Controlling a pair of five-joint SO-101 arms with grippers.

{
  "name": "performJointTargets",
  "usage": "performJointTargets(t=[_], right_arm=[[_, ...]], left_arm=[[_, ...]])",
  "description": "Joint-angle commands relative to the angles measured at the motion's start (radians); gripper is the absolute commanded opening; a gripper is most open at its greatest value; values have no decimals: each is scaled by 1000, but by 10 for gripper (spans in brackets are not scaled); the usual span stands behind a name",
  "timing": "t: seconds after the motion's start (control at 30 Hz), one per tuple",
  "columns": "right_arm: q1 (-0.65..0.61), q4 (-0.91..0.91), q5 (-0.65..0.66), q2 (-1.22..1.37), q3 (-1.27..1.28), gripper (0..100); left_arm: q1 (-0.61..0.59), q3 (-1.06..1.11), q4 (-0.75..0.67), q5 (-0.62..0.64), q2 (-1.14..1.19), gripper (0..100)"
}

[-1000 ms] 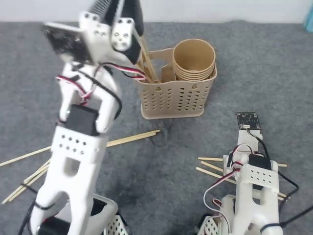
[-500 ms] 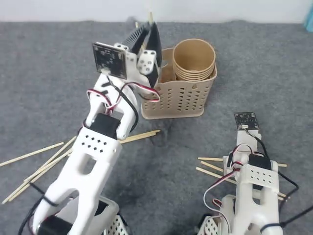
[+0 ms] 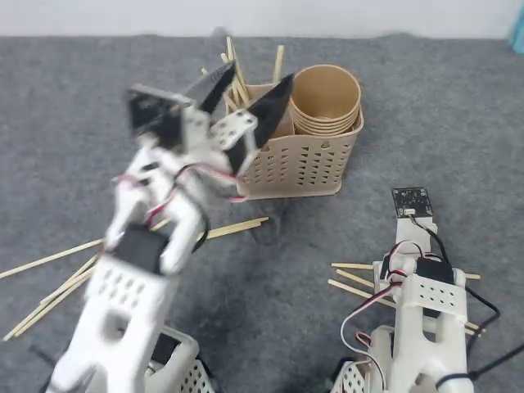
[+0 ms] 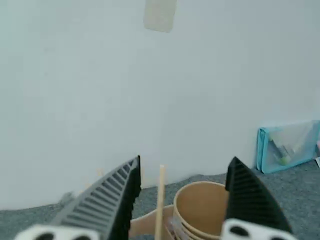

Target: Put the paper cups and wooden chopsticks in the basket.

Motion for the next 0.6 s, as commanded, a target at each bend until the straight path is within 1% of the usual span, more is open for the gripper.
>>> performJointTargets(t=[0.0,0.1,0.2,0.23,0.33,0.4,0.47,0.57], right_arm=[[-10,-7,12,-22,-11,8],[-10,-7,12,-22,-11,8],[-10,-7,12,-22,-11,8],[-10,-7,12,-22,-11,8],[-10,-7,12,-22,-11,8],[-10,-7,12,-22,-9,8],[-10,-7,11,-22,-8,8],[-10,-5,11,-22,-6,8]], left_arm=[[-110,-107,233,6,-155,264],[-256,-136,315,12,-178,264],[-439,-130,344,20,-176,264],[-497,-122,351,40,-175,261],[-660,-102,391,87,-175,215],[-741,-82,445,86,-175,161],[-798,-50,502,84,-175,98],[-850,16,548,14,-175,37]])
